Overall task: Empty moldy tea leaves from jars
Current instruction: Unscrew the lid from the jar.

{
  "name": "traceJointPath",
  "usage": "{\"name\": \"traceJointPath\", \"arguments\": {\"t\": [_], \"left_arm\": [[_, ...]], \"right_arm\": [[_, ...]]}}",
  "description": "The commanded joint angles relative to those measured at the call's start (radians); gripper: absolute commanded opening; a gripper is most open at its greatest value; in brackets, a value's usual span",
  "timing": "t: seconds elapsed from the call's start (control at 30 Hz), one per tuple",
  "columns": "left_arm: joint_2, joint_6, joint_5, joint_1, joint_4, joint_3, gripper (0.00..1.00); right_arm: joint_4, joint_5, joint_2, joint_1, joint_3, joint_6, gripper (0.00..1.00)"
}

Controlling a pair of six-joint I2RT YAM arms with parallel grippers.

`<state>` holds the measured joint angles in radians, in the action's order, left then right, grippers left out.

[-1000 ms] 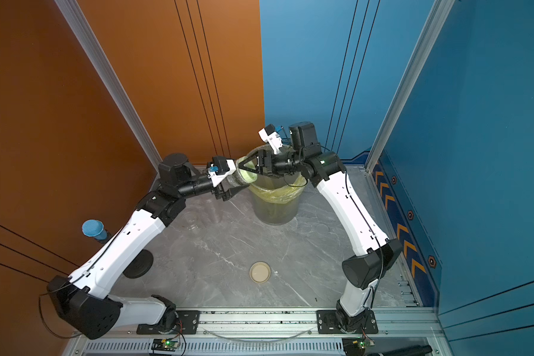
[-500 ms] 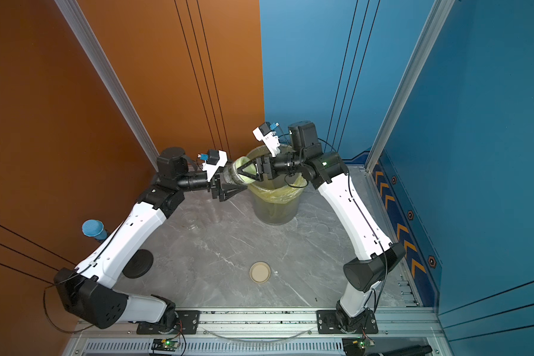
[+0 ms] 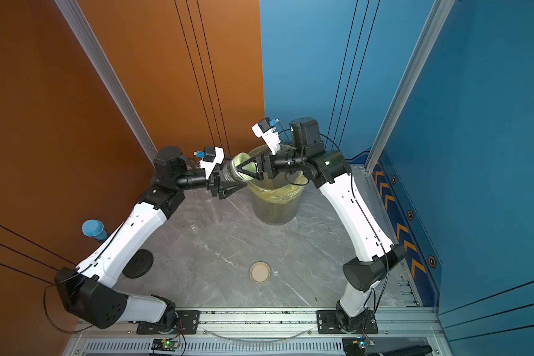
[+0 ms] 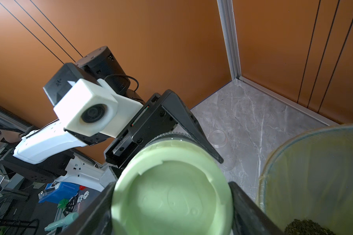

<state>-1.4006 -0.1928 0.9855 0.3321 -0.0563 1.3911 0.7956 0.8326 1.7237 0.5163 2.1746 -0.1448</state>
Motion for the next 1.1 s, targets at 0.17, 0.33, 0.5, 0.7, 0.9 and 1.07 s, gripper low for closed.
{"name": "traceJointPath", "arguments": {"t": [0.17, 0.33, 0.5, 0.7, 0.9, 1.07], "left_arm": [[0.041, 0.077, -0.096, -0.025, -0.161, 0.001, 0.51], [0.043, 0.076, -0.106, -0.022, -0.178, -0.013, 0.5], [0.046, 0.056, -0.129, -0.019, -0.178, -0.026, 0.51], [0.056, 0.008, -0.186, -0.019, -0.179, -0.047, 0.51], [0.107, -0.135, -0.325, -0.007, -0.18, -0.119, 0.51], [0.152, -0.238, -0.44, 0.018, -0.26, -0.2, 0.51]], "right_arm": [[0.155, -0.002, 0.029, 0.03, 0.016, 0.04, 0.92], [0.155, -0.025, 0.035, 0.028, 0.026, 0.031, 1.0], [0.155, -0.014, 0.032, 0.014, 0.037, 0.009, 1.0], [0.152, -0.003, -0.01, -0.029, 0.009, -0.081, 1.0], [0.07, 0.018, -0.098, -0.069, -0.099, -0.309, 1.0], [-0.064, 0.051, -0.145, -0.13, -0.183, -0.529, 1.0]]}}
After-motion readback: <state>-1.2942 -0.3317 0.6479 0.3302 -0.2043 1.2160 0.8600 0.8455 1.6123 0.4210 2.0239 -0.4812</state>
